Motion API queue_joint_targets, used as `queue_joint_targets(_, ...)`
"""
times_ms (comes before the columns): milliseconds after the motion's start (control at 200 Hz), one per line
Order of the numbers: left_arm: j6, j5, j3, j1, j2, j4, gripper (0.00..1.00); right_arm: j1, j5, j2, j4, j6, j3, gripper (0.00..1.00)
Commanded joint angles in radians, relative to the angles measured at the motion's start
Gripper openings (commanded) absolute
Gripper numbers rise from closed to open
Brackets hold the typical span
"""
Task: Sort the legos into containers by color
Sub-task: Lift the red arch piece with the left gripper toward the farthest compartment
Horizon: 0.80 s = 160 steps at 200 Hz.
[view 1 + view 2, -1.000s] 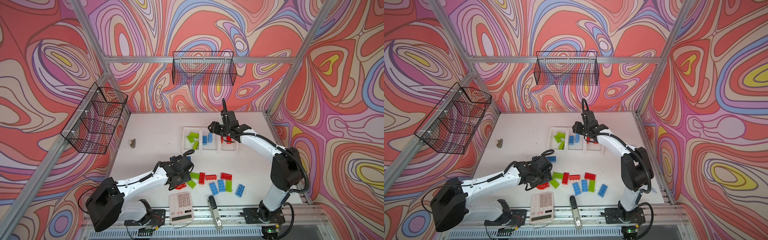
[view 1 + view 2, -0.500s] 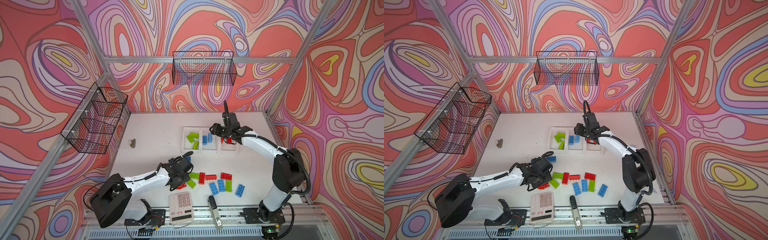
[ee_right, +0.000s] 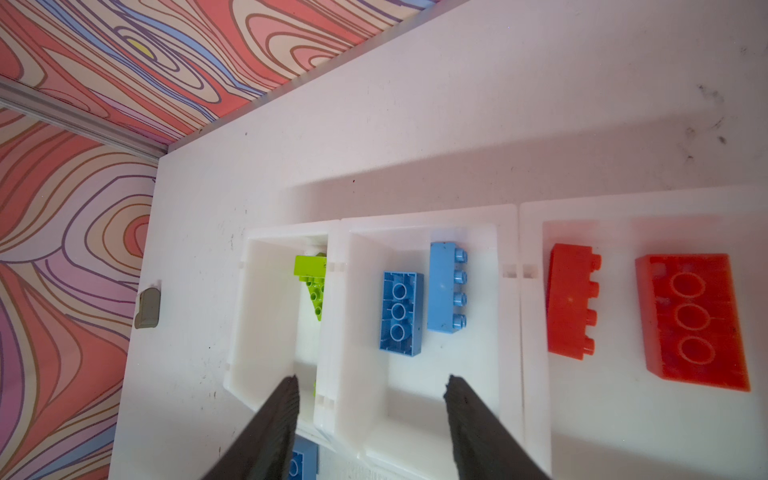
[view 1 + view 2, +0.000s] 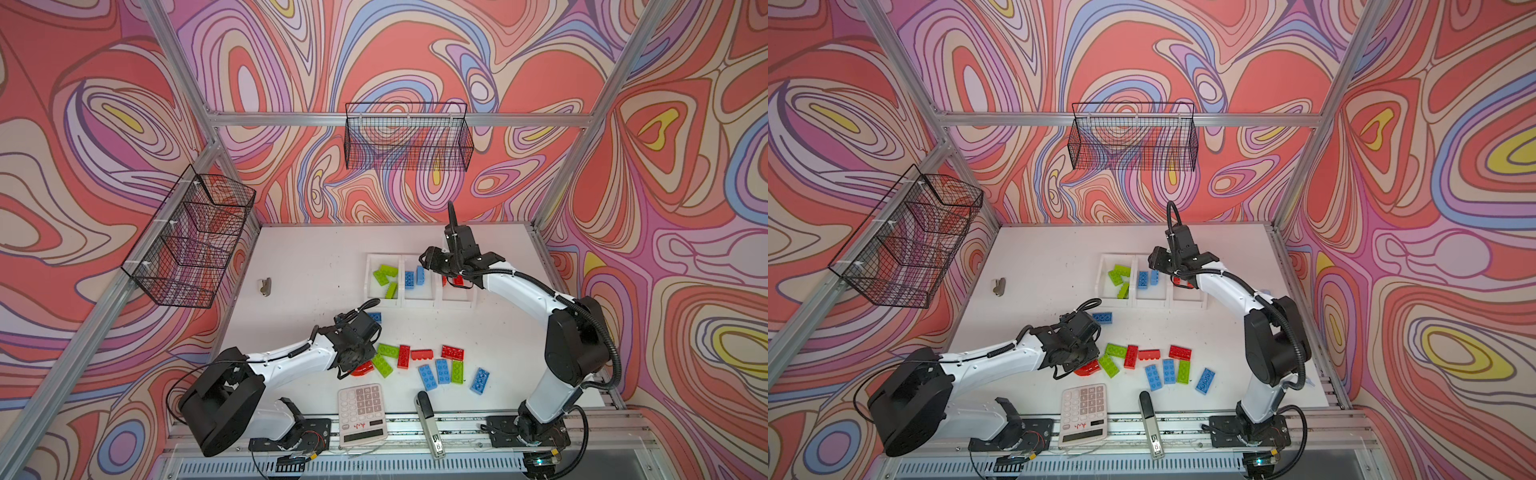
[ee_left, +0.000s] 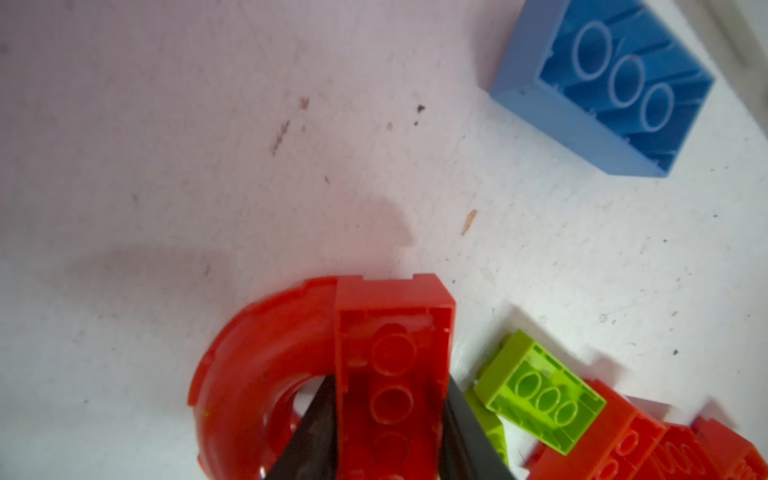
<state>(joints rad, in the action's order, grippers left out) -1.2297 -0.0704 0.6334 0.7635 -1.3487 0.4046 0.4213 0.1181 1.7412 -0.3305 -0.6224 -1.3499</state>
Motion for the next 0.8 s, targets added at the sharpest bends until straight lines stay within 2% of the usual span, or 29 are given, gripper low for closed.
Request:
queue_joint_targets(0,0.071,-0.063,0.036,-0.009,0.036,0.043,0.28,-0.014,-0.017,-0.037,-0.026,-0.008,0.013,0.6)
queue_joint_targets(195,0.225,-0.119,0.152,-0.013,0.07,0.084,0.27,-0.078,0.007,-0.097,-0.042,0.002,0.062,0.6)
queue_joint_targets(406,0.485,-0.143,0.491,-0.016,-0.065,0.154,0.27,-0.156,-0.003,-0.201,-0.068,0.023,0.137,0.6)
queue_joint_targets(581,0.624,-0.045,0.748,-0.022,-0.273,0.075,0.27,-0.216,-0.008,-0.286,-0.071,0.023,0.234,0.6)
queue_joint_targets(796,0.701,0.151,1.021,-0.018,-0.519,-0.028,0.27,-0.249,-0.016,-0.366,-0.088,0.044,0.328,0.61)
